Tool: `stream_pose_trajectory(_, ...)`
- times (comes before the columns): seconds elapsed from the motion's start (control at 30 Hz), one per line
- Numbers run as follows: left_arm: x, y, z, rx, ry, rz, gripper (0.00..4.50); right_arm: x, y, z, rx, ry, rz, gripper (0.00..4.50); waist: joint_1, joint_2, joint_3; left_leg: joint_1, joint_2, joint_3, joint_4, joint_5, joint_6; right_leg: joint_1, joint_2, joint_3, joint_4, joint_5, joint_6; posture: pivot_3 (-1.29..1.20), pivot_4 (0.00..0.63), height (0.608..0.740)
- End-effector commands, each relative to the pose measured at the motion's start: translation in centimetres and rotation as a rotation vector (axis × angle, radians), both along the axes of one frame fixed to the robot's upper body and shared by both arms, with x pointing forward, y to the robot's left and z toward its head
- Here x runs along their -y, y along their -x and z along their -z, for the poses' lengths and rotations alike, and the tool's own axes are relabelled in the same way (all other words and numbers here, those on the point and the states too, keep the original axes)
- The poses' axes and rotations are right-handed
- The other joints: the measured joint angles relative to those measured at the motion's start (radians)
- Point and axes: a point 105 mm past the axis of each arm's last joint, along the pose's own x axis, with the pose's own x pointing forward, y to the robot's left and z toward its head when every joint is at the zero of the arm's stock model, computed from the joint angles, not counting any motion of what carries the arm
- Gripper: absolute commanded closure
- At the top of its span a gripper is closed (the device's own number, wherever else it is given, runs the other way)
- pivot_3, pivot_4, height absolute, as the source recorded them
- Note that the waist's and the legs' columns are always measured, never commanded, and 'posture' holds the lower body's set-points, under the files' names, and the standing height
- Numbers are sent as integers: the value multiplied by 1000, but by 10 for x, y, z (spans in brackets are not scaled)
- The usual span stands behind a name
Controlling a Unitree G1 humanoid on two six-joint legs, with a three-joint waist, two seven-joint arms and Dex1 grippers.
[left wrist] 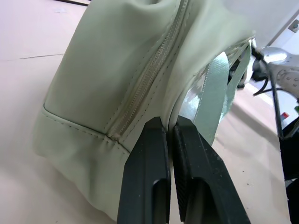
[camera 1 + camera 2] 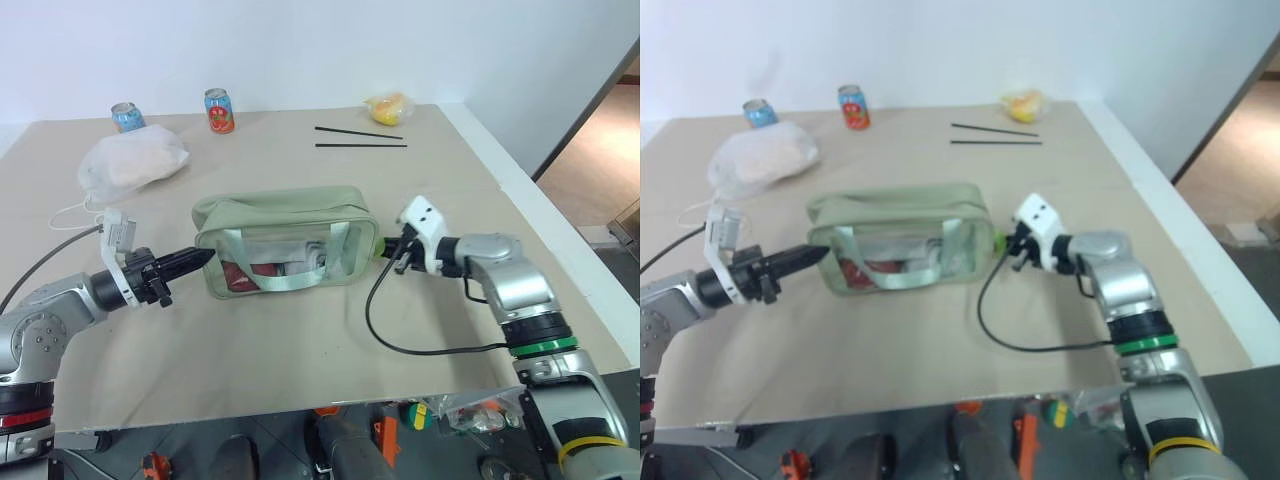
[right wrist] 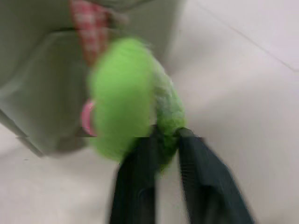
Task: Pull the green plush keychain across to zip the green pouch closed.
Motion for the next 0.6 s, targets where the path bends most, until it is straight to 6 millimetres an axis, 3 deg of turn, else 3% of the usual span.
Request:
stream_pose_trajectory(0.03, -13, -3, 1, -35, -3, -70, 3778, 15, 6, -41, 69, -99, -1, 2566, 0, 0, 0, 0, 0, 0, 0, 0, 0, 0, 0, 0, 0, 0, 0, 0, 150, 740)
stream_pose_trajectory(0.1, -11, 0, -6, -27, 23, -49, 3304, 27, 11, -48, 62, -139, 13, 1922, -1, 0, 0, -1, 0, 0, -1, 0, 0, 0, 0, 0, 0, 0, 0, 0, 150, 740)
stream_pose_trajectory(0.23, -15, 9, -19, 22, -35, -60, 1869, 47, 32, -60, 21, -261, -4, 493, -1, -1, 0, -2, 1, -1, -1, 0, 0, -1, 1, -1, 0, 0, -1, 0, 150, 740)
stream_pose_trajectory(0.27, -21, 12, -24, 38, -60, -88, 1561, 54, 39, -63, 13, -307, -11, 487, -1, -1, 0, -2, 1, -1, -1, 0, 0, -2, 2, -1, 0, -1, -1, 0, 150, 740)
stream_pose_trajectory(0.37, -39, 23, -28, 48, -94, -146, 1561, 66, 51, -67, 14, -364, -6, 487, -3, -1, 0, -4, 1, 0, -2, -1, 1, -3, 1, 0, 0, -1, -2, 0, 150, 740)
stream_pose_trajectory(0.6, -94, 47, -2, -65, -115, -331, 1561, 70, 61, -58, 13, -422, 22, 487, -16, 0, 1, 1, 2, 0, -1, -1, 1, -4, 2, -1, 0, -2, -3, 0, 150, 740)
